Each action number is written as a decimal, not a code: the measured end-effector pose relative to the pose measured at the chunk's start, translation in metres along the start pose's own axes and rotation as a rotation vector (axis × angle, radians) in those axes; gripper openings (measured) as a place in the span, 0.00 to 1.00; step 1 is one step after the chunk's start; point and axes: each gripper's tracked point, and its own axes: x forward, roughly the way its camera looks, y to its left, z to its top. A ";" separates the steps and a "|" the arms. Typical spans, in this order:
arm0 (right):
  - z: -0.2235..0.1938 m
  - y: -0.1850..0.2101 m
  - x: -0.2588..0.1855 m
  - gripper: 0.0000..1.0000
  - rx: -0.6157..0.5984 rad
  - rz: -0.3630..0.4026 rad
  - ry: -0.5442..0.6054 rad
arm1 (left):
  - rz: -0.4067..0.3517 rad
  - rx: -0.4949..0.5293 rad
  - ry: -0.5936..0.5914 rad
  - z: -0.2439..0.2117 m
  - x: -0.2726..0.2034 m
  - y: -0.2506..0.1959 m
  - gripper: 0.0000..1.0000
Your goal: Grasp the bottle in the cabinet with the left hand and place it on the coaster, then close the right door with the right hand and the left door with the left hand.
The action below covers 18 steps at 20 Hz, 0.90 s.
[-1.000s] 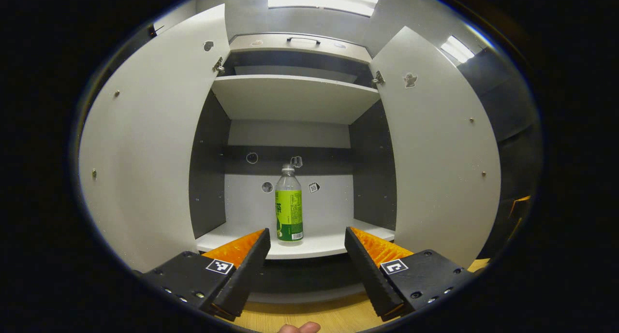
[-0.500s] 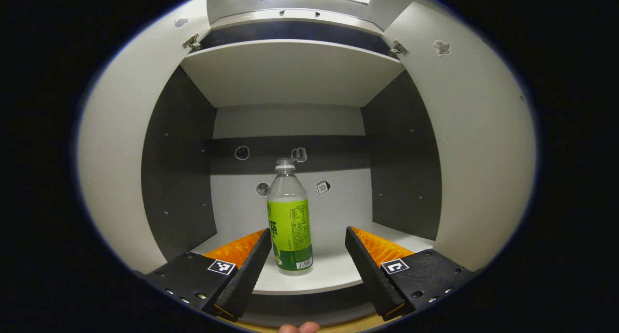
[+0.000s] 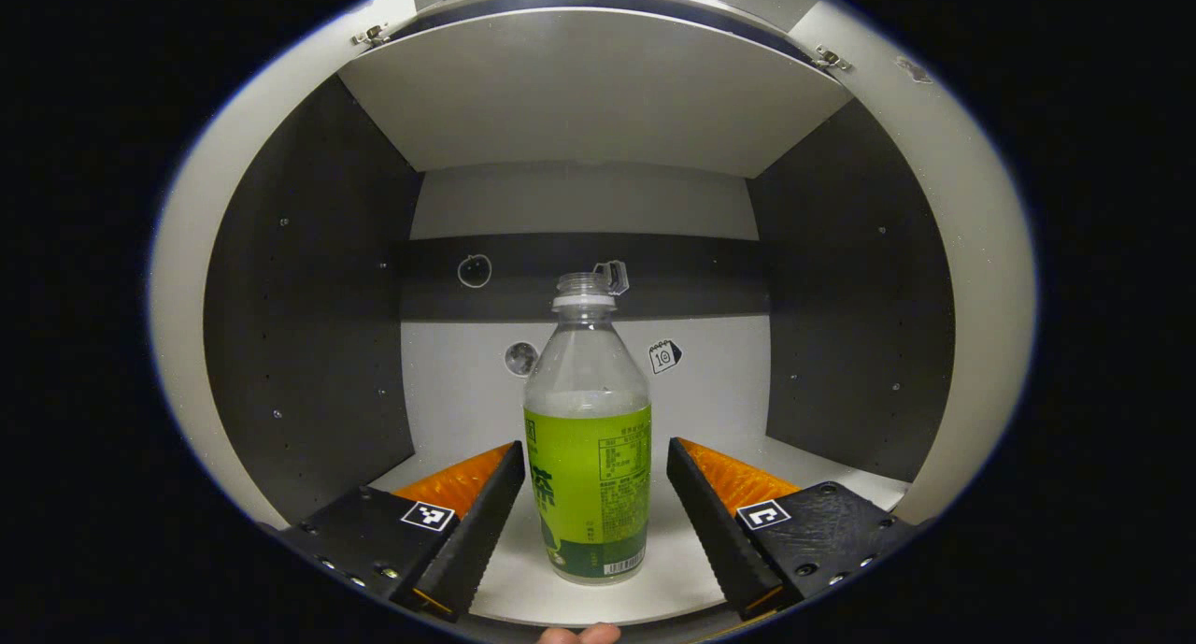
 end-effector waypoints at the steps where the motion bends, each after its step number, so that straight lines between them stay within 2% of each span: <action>1: -0.002 -0.001 0.001 0.83 0.003 -0.004 0.004 | -0.008 -0.011 -0.008 0.003 0.002 0.000 0.94; 6: -0.003 0.001 0.003 0.83 0.009 -0.009 0.008 | -0.011 -0.034 -0.023 0.013 0.005 0.002 0.94; 8: -0.001 0.002 0.002 0.83 0.003 -0.010 0.003 | -0.006 -0.032 -0.024 0.015 0.005 0.004 0.87; 9: -0.001 0.002 0.003 0.83 0.002 -0.009 0.002 | -0.014 -0.039 -0.020 0.014 0.004 0.004 0.77; 18: 0.004 0.006 -0.005 0.83 -0.006 0.004 -0.007 | -0.077 -0.078 -0.054 0.044 -0.038 -0.003 0.76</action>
